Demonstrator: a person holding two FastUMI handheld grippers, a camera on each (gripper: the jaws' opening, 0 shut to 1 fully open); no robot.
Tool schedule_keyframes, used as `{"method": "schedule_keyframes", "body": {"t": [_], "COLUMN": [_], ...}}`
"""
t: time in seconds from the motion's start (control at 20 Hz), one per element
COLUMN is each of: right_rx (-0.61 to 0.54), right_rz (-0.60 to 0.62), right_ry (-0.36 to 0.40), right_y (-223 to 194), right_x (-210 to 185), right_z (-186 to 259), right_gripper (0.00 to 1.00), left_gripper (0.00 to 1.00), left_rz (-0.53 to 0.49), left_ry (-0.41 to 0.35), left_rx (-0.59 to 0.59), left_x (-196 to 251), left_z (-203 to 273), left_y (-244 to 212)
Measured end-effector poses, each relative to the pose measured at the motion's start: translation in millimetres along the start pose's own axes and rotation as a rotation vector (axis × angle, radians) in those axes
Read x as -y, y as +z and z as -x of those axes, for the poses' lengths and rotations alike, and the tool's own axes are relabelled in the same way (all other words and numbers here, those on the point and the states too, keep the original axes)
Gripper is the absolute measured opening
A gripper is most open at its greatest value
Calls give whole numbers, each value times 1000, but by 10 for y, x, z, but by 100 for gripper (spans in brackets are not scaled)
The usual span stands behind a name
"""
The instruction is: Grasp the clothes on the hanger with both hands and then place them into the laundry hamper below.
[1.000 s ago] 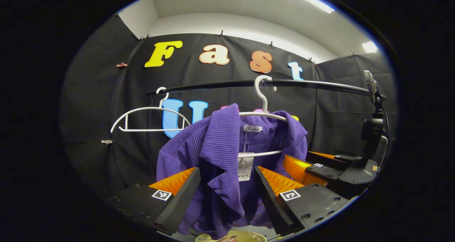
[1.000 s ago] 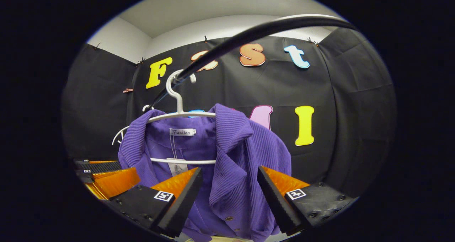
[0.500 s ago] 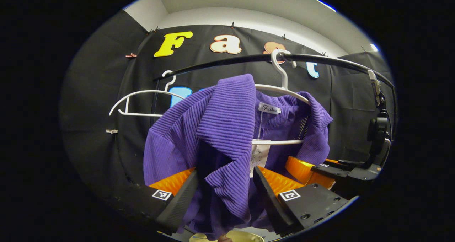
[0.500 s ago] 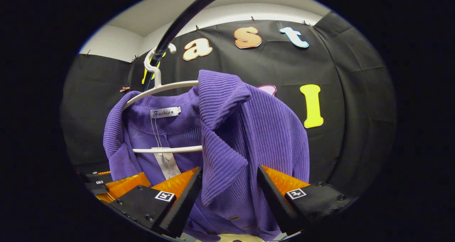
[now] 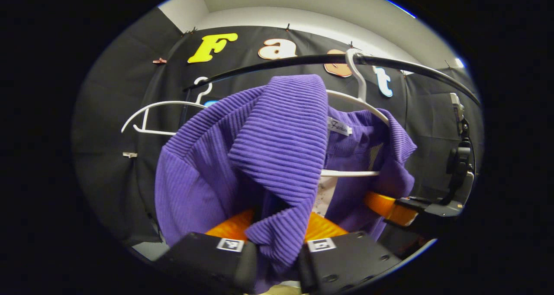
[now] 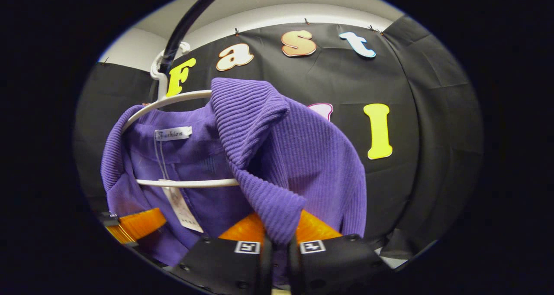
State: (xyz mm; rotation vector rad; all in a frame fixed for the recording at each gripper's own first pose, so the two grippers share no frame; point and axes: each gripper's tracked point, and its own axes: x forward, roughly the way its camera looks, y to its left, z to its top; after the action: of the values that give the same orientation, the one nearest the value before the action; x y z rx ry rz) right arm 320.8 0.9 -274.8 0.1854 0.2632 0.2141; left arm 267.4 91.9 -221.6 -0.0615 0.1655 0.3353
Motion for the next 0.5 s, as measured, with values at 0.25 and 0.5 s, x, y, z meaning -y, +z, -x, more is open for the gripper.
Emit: {"method": "schedule_keyframes", "body": {"t": [0.25,0.5], "right_rx": [4,35], "right_rz": [-19,-5], "right_ry": [111,156], "right_y": [54,219], "right_x": [62,214], "right_z": [-13,90], "right_gripper": [13,13], "left_gripper": [10,12], "left_rz": [-12,-39], "left_ry": [30,86], "left_rx": [-20,-10], "left_x": [-173,-426], "left_z": [-58,135], "left_y": [27,205]}}
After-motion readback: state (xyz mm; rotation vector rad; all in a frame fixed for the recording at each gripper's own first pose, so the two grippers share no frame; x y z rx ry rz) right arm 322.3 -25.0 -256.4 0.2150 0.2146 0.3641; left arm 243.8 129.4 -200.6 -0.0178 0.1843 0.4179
